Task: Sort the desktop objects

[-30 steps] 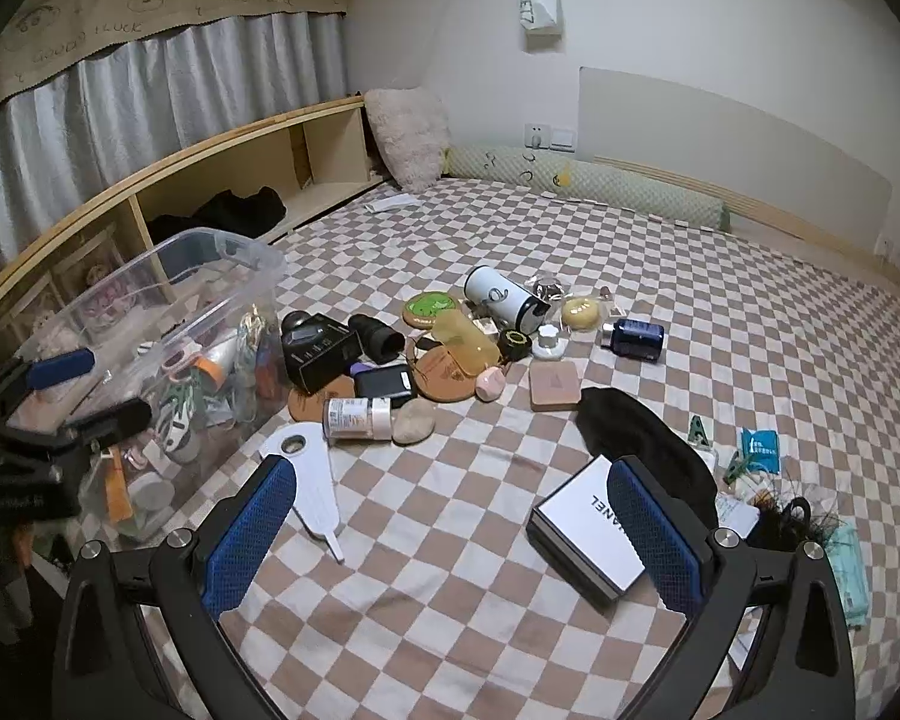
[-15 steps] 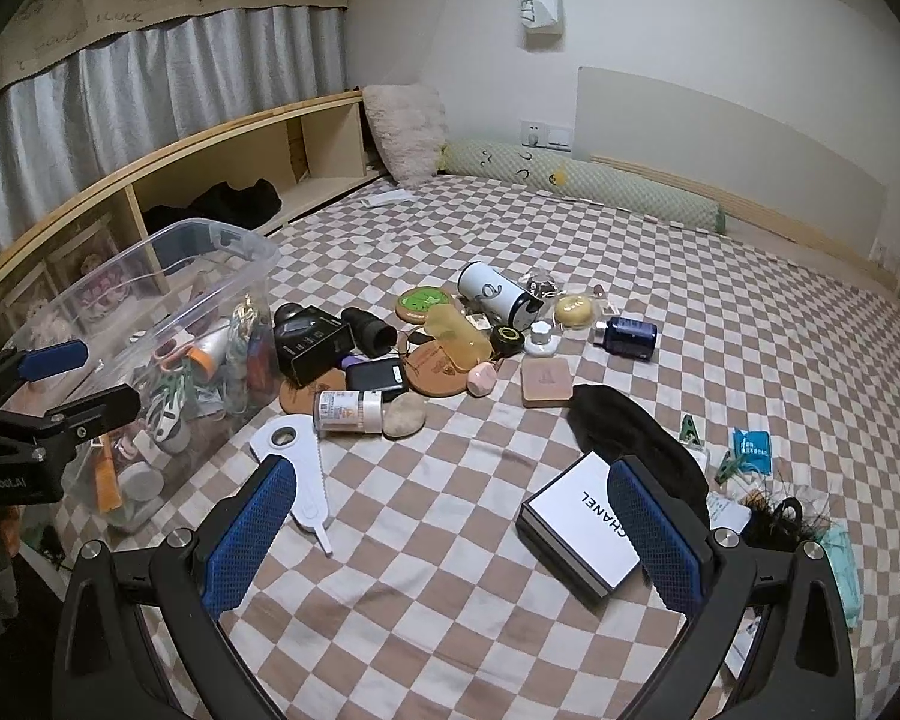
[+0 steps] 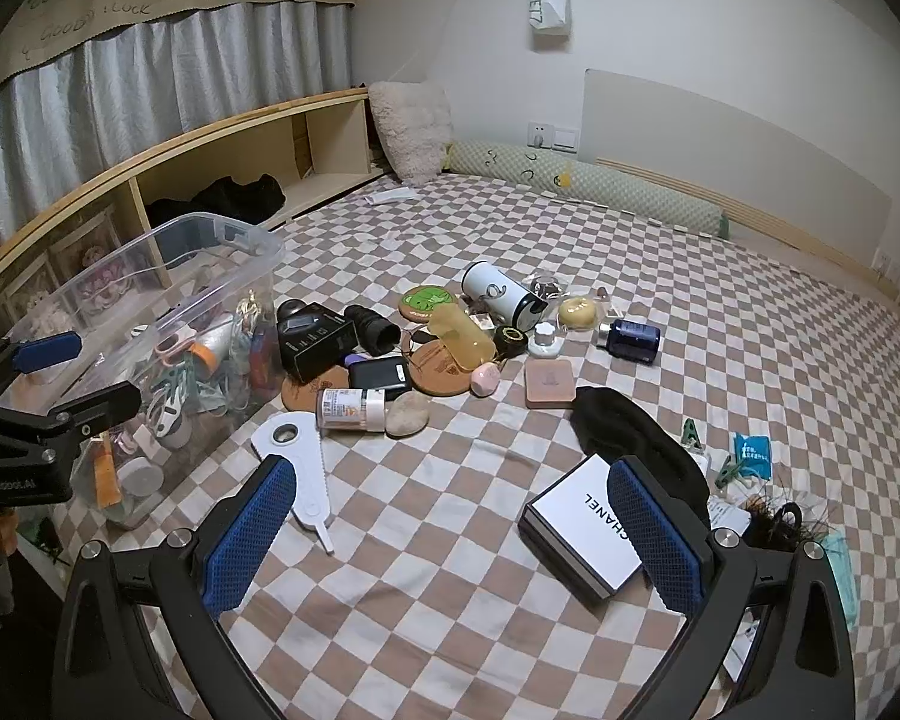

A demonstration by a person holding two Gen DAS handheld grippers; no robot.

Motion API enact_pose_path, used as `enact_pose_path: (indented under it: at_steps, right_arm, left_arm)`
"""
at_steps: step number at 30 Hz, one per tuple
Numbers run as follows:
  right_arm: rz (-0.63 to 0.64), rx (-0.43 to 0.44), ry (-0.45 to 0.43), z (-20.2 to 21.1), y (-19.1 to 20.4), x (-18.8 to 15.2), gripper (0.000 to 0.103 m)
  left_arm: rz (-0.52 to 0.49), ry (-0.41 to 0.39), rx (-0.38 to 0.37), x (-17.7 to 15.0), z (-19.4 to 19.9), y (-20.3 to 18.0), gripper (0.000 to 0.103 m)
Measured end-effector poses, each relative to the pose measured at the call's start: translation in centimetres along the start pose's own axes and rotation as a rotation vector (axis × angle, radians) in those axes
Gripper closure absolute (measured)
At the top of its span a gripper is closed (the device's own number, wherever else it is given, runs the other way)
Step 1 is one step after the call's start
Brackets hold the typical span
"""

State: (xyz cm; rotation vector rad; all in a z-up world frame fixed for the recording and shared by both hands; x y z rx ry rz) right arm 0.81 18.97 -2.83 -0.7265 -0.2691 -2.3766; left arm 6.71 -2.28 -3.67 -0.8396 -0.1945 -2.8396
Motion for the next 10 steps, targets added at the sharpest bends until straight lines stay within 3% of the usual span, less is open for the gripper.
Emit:
enact_pose_path:
  at_steps: [10]
  right_arm:
    - [-0.003, -0.003, 0.004, -0.07, 0.00, -0.09, 0.000]
  left_arm:
    - [-0.017, -0.008, 0.020, -0.20, -0.01, -0.10, 0.000]
Point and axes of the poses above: each gripper's, at about its wrist camera, not at the fingertips, and z roughly against the way its jaws point, y to its left, x to its top, the point moved 7 cm from there along -z, roughly the way its jaws point, and after that the axes turned 14 degrees about y, right-handed, at the moved point
